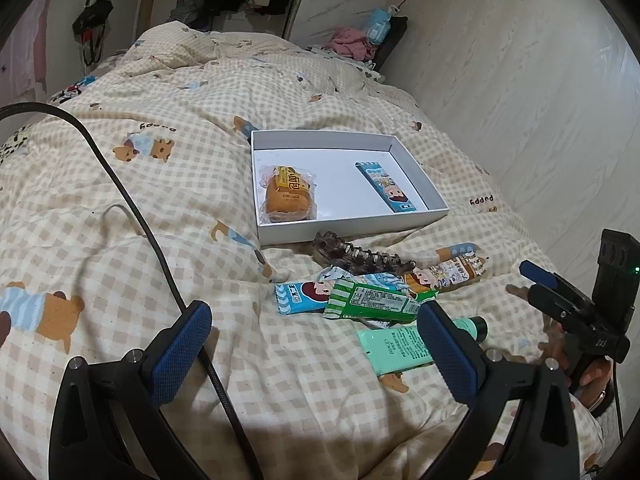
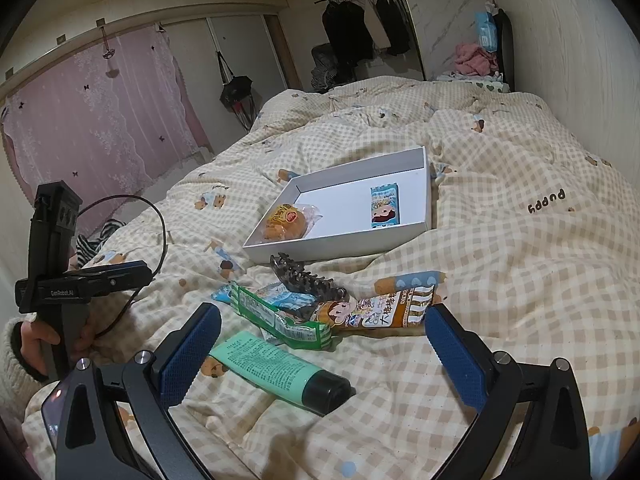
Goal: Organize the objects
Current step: 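Withdraw both grippers from the tray back over the snack pile, then grasp the mint-green tube with the right gripper and lift it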
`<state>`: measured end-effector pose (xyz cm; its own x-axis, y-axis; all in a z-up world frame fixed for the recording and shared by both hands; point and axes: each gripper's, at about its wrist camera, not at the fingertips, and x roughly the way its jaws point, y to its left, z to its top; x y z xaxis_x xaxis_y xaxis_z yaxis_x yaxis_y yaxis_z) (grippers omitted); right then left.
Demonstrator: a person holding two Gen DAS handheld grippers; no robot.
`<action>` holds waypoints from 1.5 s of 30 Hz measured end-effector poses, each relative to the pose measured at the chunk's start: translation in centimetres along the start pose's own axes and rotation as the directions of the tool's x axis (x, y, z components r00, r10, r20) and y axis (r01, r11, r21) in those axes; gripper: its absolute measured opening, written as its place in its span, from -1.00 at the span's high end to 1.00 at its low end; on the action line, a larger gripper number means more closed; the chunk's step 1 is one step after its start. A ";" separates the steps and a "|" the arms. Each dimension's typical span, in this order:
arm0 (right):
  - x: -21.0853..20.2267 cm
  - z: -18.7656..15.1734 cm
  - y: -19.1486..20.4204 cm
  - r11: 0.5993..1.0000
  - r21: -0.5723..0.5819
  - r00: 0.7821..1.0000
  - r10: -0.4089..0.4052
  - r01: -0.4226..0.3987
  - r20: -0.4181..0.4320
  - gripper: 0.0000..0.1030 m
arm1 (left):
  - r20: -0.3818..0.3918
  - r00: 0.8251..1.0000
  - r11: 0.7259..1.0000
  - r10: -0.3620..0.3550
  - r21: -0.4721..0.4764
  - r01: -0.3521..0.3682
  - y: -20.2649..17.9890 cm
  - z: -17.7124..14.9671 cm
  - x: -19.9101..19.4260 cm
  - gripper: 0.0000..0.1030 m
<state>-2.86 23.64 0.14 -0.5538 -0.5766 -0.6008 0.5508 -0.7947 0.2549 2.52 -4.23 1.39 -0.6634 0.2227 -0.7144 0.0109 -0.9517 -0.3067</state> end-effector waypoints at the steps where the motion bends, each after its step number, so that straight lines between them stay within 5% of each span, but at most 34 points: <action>1: 0.0 0.0 0.0 1.000 0.001 1.000 0.000 0.000 -0.001 -0.99 | 0.000 1.000 1.000 0.000 0.000 0.000 0.0 0.0 0.0 -0.99; 11: 0.3 0.7 -0.3 1.000 0.010 0.999 0.007 -0.007 -0.040 -0.99 | -0.003 1.000 1.000 0.000 0.001 0.000 0.1 0.0 0.0 -0.99; 14: 0.6 1.8 -0.4 0.995 -0.001 0.991 0.100 -0.101 -0.085 -0.97 | -0.001 1.000 1.000 0.000 0.001 0.000 0.1 0.0 0.0 -0.99; 17: 2.1 2.8 0.1 0.988 -0.053 0.970 0.130 -0.144 -0.205 -0.34 | -0.003 1.000 1.000 0.002 0.002 -0.002 0.1 0.0 0.0 -0.99; 21: 4.5 2.7 2.2 0.957 -0.225 0.927 0.095 -0.186 -0.362 -0.06 | -0.004 1.000 1.000 0.002 0.003 -0.002 0.1 -0.1 0.1 -0.99; 25: 6.3 0.9 4.7 0.898 -0.351 0.870 0.067 -0.266 -0.489 -0.05 | -0.005 1.000 1.000 0.002 0.002 -0.002 0.1 -0.1 0.1 -0.99; 28: 7.1 -0.3 6.3 0.842 -0.459 0.867 0.020 -0.283 -0.498 -0.05 | -0.005 1.000 1.000 0.002 0.003 -0.002 0.1 -0.1 0.1 -0.99; 33: 9.7 -2.1 7.1 0.801 -0.513 0.829 -0.038 -0.309 -0.558 -0.05 | -0.007 1.000 1.000 0.001 0.000 -0.001 0.1 -0.2 0.2 -0.99; 40: 10.8 -2.3 6.2 0.802 -0.538 0.833 -0.097 -0.259 -0.545 0.14 | -0.011 1.000 1.000 0.001 -0.001 -0.001 0.1 -0.3 0.3 -0.99; 45: 9.4 -0.5 6.0 0.846 -0.418 0.819 0.036 -0.330 -0.573 0.46 | -0.011 1.000 1.000 0.001 -0.002 -0.001 0.1 -0.3 0.3 -0.99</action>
<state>-4.49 13.58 -4.39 -0.0755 -0.3918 -0.9170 0.9102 -0.4027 0.0972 2.57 -4.17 1.01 -0.6548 0.2243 -0.7217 0.0128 -0.9515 -0.3074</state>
